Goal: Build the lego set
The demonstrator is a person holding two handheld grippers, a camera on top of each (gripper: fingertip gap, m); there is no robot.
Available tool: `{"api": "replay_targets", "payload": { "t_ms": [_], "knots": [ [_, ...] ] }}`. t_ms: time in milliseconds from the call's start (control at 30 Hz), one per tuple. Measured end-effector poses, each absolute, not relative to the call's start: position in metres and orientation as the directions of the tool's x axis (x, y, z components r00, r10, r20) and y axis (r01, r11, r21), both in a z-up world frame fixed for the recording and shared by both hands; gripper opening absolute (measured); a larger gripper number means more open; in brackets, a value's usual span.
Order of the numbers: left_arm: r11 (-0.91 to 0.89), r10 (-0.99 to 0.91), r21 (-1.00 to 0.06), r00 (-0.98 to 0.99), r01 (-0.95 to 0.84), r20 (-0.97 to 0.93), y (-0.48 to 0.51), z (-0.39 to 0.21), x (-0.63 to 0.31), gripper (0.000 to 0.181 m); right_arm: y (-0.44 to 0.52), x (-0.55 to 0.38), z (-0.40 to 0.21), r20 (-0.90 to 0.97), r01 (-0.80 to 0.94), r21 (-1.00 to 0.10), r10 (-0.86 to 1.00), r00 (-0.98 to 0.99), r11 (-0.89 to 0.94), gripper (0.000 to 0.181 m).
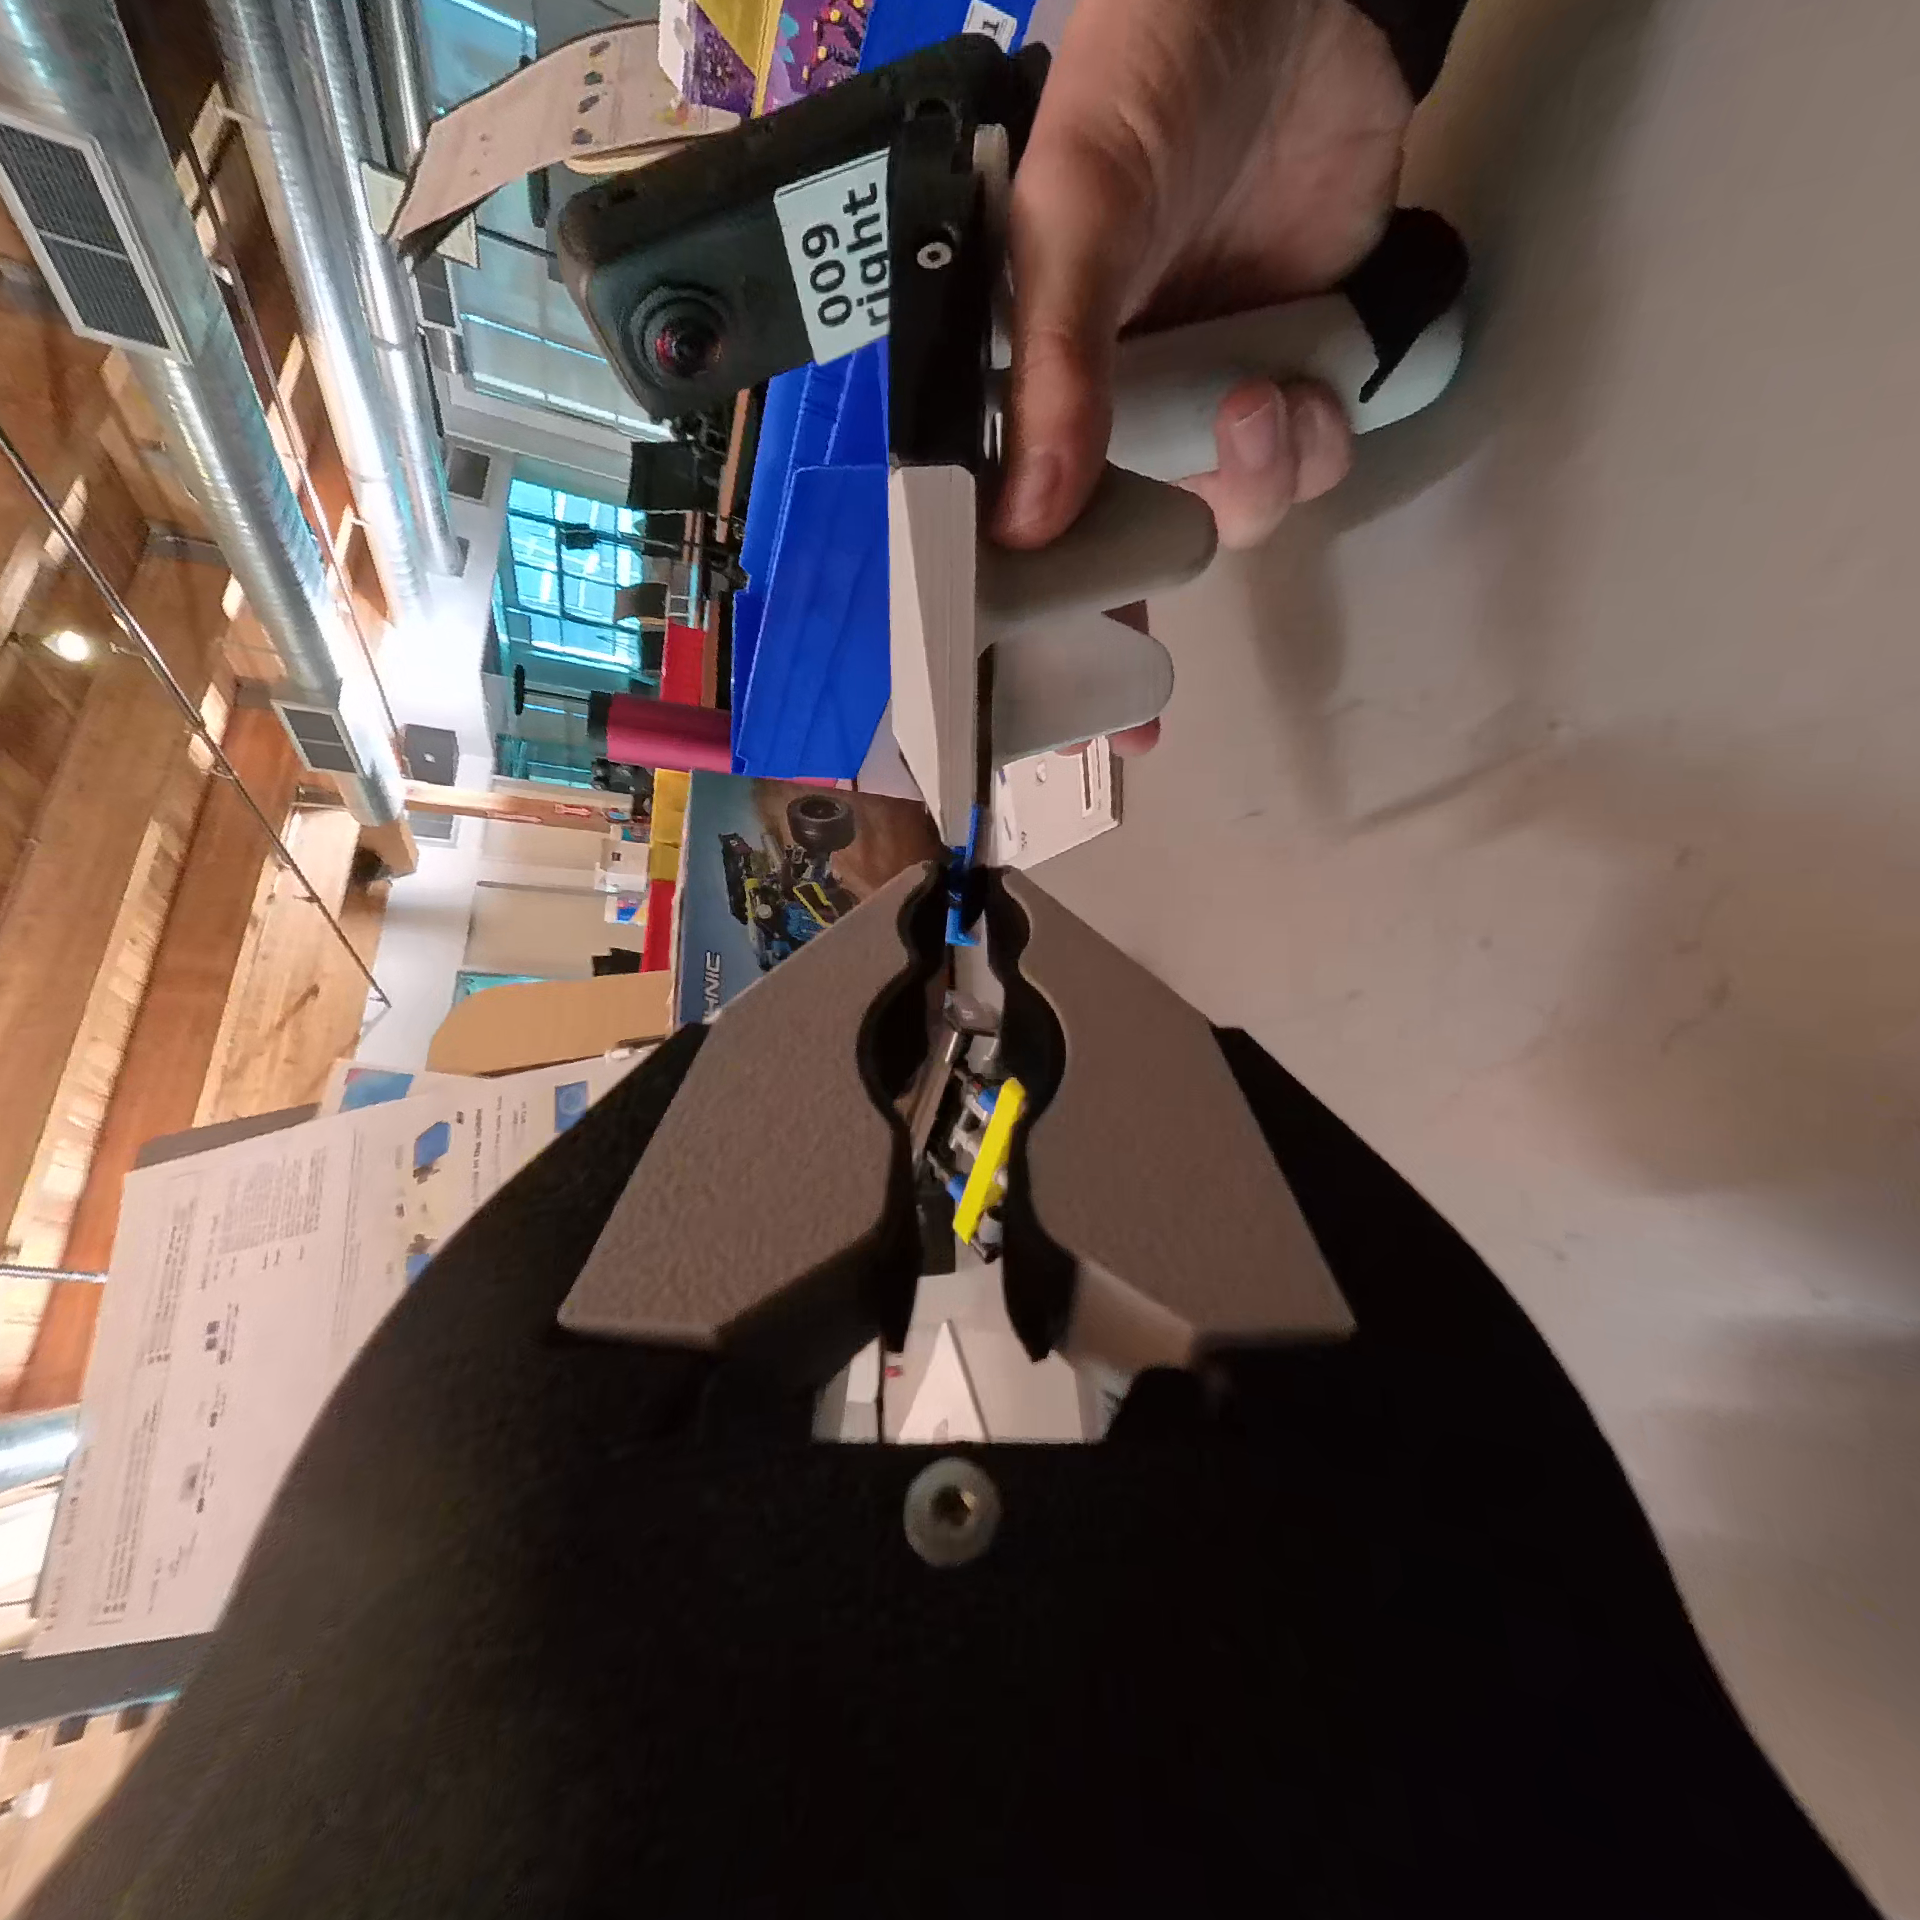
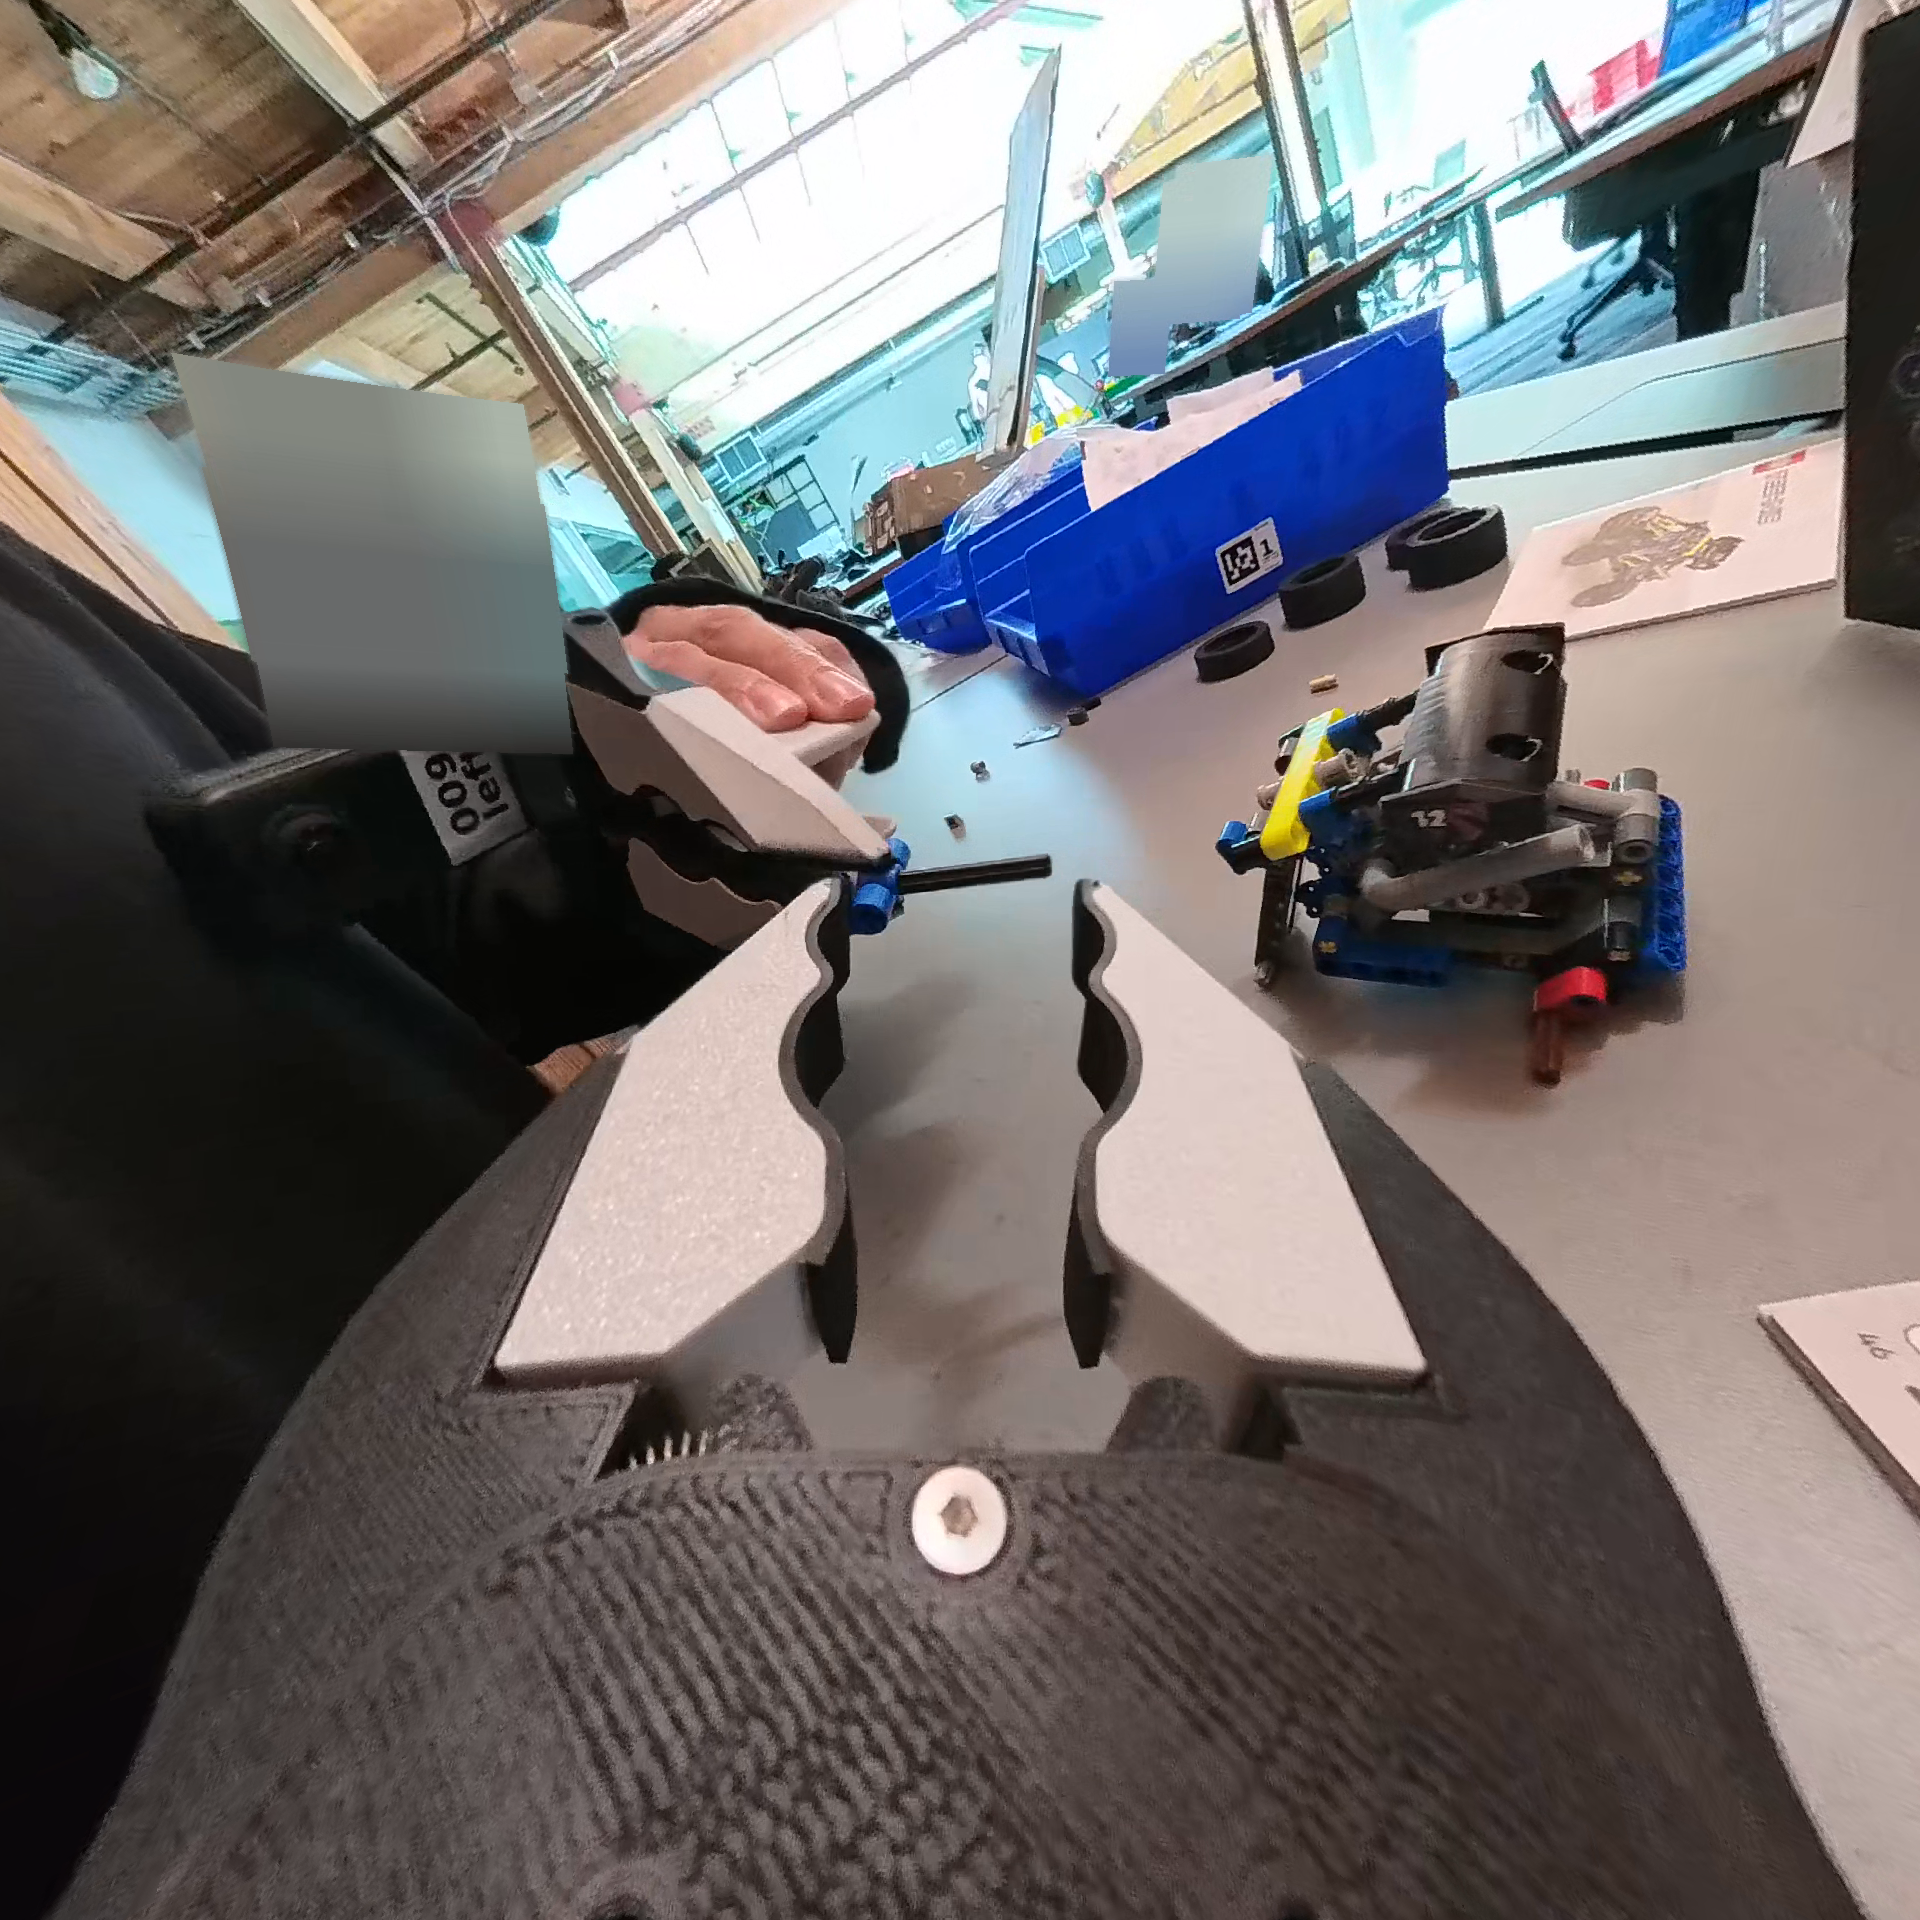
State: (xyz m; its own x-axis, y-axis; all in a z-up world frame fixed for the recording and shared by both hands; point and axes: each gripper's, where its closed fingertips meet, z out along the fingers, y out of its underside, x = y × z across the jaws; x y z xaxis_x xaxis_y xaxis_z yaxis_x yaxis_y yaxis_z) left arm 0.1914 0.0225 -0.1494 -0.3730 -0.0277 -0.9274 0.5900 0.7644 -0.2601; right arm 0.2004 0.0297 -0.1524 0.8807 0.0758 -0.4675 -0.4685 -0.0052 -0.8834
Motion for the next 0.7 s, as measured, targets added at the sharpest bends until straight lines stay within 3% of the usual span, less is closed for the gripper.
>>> {"api": "replay_targets", "payload": {
  "t_ms": [700],
  "knots": [
    [0.756,-0.001,-0.230,-0.350,0.612,-0.937,0.0204,-0.1489,0.1884,0.004,0.0312,0.1963,-0.1469,-0.280,-0.280,-0.960,0.029,0.960,0.015,0.037]
  ]
}}
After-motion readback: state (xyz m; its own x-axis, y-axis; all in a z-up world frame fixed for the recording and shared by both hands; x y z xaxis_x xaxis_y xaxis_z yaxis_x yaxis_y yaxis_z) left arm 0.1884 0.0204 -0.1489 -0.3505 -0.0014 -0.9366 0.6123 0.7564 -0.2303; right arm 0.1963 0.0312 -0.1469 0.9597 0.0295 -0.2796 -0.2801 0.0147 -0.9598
